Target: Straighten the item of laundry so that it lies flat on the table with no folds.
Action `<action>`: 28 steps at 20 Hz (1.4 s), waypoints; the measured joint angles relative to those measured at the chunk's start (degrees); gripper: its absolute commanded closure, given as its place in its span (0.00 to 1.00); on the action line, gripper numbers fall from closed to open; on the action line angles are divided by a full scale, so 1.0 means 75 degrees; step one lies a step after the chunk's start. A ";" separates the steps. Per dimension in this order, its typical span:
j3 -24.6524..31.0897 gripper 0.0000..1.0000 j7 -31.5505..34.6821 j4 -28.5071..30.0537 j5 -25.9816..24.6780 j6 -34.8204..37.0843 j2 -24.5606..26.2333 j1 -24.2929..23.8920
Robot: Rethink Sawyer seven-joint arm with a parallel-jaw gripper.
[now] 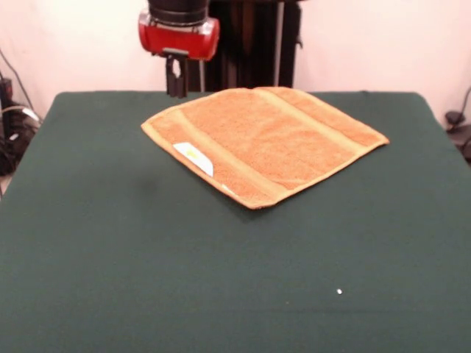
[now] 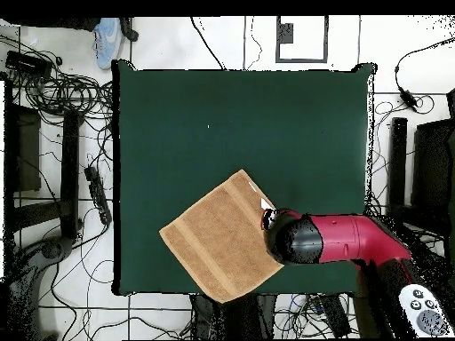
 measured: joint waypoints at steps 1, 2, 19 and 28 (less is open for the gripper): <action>0.0000 1.00 0.0000 0.0042 0.0060 -0.0005 -0.0042 0.0031; 0.0003 1.00 0.0000 0.0092 0.0117 -0.0013 -0.0089 0.0057; 0.0010 1.00 0.0000 0.0716 0.0980 -0.0016 -0.1465 0.0334; 0.0010 1.00 0.0000 0.0808 0.0981 -0.0217 -0.1612 0.0346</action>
